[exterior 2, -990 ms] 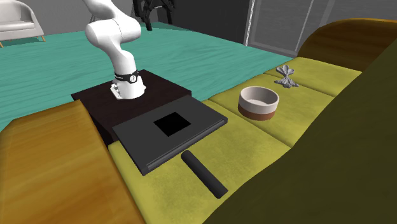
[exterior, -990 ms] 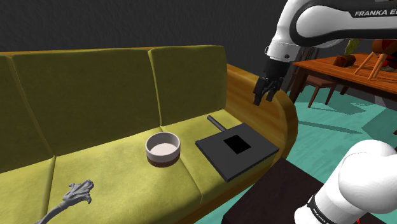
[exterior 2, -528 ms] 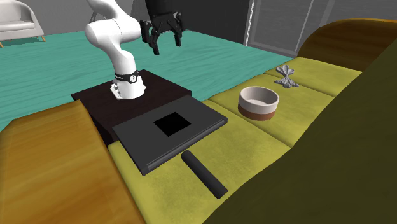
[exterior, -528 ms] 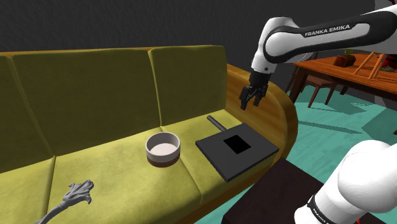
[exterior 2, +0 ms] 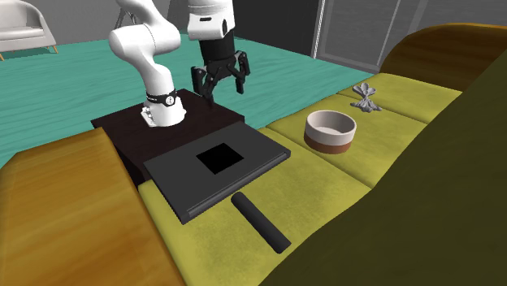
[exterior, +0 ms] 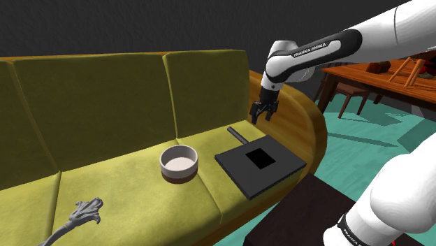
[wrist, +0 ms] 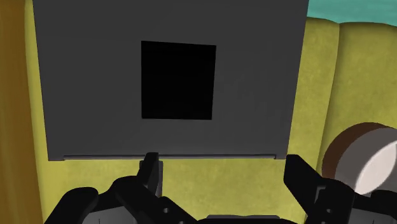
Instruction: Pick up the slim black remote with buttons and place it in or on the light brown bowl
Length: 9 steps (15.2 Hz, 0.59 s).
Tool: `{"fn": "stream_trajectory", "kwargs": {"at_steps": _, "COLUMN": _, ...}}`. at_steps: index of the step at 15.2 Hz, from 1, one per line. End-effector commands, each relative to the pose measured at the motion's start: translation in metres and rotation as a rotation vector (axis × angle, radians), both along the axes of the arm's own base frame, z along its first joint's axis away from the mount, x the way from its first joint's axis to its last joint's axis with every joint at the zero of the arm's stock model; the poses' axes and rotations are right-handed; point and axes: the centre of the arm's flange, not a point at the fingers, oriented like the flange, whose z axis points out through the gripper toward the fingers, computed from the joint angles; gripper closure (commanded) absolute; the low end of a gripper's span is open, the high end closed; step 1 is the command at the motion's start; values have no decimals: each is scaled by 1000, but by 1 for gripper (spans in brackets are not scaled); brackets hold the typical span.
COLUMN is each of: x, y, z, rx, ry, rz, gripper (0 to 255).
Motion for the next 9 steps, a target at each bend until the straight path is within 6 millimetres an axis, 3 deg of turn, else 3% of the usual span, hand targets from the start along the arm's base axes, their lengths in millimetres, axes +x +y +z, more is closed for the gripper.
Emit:
{"fn": "stream_trajectory", "kwargs": {"at_steps": 1, "x": 18, "y": -8, "z": -19, "rx": -1, "ry": 2, "rz": -12, "gripper": 0}}
{"fn": "stream_trajectory", "kwargs": {"at_steps": 9, "x": 88, "y": -43, "z": -90, "rx": -1, "ry": 15, "rz": -58, "gripper": 0}}
